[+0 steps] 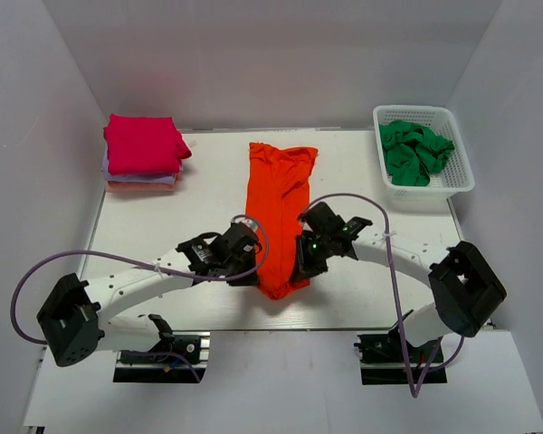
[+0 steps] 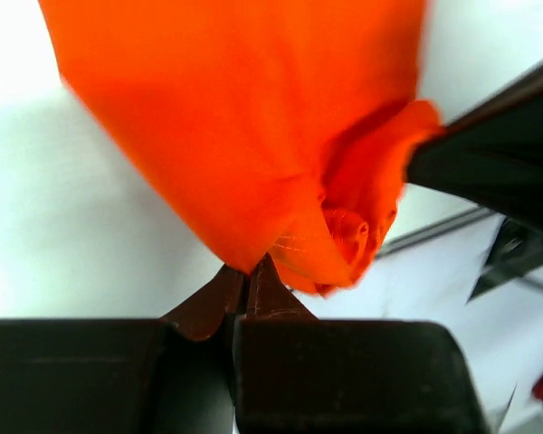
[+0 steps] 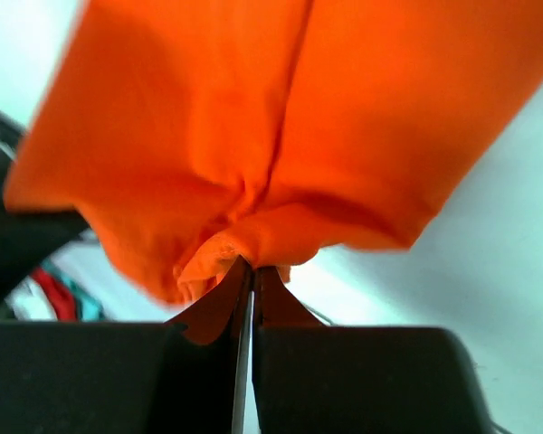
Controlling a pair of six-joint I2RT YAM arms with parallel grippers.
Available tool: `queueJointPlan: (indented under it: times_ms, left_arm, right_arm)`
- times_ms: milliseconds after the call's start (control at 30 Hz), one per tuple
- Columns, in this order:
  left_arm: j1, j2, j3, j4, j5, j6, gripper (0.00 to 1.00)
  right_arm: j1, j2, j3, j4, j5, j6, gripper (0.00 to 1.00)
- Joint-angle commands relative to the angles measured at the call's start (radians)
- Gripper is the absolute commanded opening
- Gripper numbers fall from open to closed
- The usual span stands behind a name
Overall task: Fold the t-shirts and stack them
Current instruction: Grab the bottom of the folded rectangular tshirt with both arms
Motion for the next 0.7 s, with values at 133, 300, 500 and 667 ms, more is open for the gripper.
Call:
queueJointPlan:
  times_ms: [133,300,500,667]
  left_arm:
    - [0.050,0.069,0.160,-0.040,-0.259,0.008,0.00]
    - [0.132,0.165,0.312,-0.040,-0.322,0.017,0.00]
    - [0.244,0.282,0.421,0.000,-0.311,0.063,0.00]
    - [0.301,0.348,0.478,0.036,-0.267,0.129,0.00]
  right_arm:
    - [-0.099,0.030,0.189,-0.101,0.122,-0.065,0.00]
    - [-0.152,0.094,0.329,-0.132,0.141,-0.111,0.00]
    - [-0.219,0.179,0.471,-0.136,0.133,-0.149,0.00]
    - [-0.264,0.277,0.606,-0.146,0.090,-0.191,0.00]
